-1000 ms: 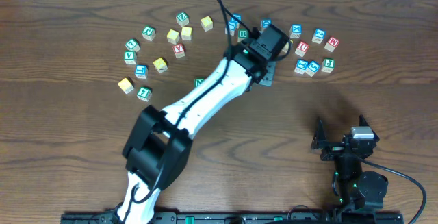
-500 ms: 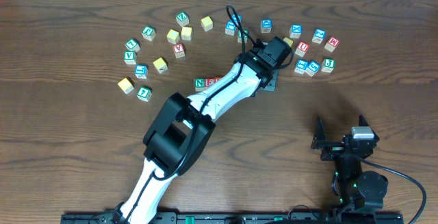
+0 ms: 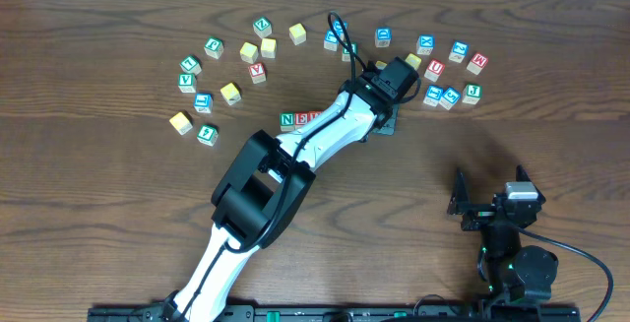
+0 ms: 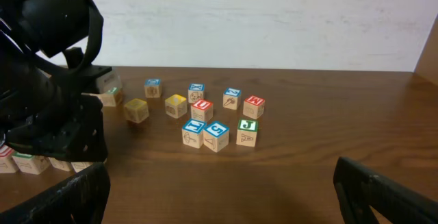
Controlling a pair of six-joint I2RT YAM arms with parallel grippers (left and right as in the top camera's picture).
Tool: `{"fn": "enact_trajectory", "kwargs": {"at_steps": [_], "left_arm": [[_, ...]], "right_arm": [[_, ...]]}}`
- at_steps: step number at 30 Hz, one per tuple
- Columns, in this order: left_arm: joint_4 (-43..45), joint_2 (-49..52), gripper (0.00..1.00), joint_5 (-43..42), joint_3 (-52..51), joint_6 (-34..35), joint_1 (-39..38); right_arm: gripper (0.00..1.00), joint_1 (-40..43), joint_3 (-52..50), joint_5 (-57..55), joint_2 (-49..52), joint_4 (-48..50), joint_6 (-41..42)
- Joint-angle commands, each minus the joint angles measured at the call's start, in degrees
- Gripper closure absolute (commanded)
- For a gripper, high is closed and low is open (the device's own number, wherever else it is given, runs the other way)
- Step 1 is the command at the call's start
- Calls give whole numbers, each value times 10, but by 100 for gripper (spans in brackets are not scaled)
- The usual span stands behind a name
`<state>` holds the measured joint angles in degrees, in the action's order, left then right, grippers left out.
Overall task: Spell out NEURIPS
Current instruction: 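Carry the blue P block right of the I and lower it, then release the P block and raise the left gripper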
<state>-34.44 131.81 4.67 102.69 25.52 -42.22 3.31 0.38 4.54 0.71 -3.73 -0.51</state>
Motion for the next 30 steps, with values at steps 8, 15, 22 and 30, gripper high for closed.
{"fn": "enact_trajectory", "kwargs": {"at_steps": [8, 15, 22, 30], "left_arm": [[1, 5, 72, 20, -1, 3, 0], [3, 5, 63, 20, 1, 3, 0], [3, -6, 61, 21, 14, -5, 0], [-16, -65, 61, 20, 27, -34, 2]], "right_arm": [[1, 3, -1, 3, -3, -2, 4], [1, 3, -1, 3, -3, -2, 4], [1, 3, -1, 3, -3, -2, 4], [1, 3, -1, 3, -3, -2, 4]]}}
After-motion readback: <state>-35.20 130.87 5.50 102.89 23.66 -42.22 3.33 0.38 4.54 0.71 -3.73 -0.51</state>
